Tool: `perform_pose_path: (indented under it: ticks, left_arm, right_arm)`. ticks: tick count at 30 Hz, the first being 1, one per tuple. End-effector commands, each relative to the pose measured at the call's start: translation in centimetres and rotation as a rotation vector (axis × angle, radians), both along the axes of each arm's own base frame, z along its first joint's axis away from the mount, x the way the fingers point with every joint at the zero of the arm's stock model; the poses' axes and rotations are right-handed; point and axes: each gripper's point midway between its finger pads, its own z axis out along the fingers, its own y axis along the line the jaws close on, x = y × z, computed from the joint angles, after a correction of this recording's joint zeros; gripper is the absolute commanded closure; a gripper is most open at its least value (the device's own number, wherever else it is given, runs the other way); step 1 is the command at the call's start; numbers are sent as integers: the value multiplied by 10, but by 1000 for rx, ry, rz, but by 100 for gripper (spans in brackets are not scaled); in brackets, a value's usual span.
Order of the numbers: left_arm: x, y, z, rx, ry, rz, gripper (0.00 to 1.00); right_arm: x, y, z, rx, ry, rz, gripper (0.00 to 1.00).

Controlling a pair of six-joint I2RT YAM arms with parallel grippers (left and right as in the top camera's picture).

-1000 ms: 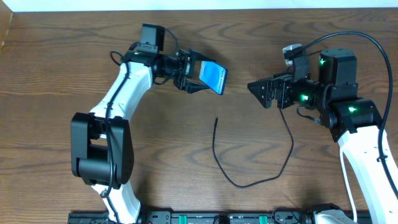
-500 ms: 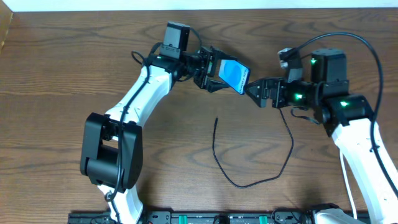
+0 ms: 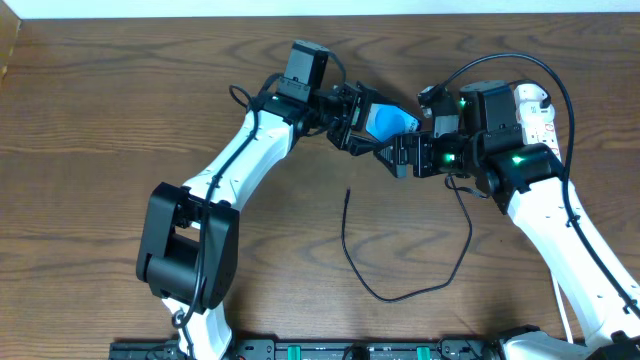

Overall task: Plug charger to phone and switch on socket
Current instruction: 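Grasp the phone's side edge with the right gripper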

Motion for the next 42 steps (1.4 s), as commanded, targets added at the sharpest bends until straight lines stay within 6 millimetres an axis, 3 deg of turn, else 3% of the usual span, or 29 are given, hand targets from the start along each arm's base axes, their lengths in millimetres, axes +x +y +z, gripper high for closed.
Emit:
perform_pose_path:
  ticks: [1,9,16,28,42]
  left_arm:
    - [-5,-4,25,-33,-24,-6,93]
    - [-10,-10,25,-36,30,4,93]
    - [-13,-13,25,-38,53,4,92]
    - [-14,-14,25,-38,57,4,92]
    - [-14,-14,25,-38,56,4,93]
  right_arm:
    - [11,-8,2,-56,-39,-49,6]
    - [22,-3,12,-34,-96,-59,8]
    - [18,7,13,-27,-101,-38,8]
    - [17,7,9,-54,-97,-45,25]
    - [17,4,6,-69,-91,-55,52]
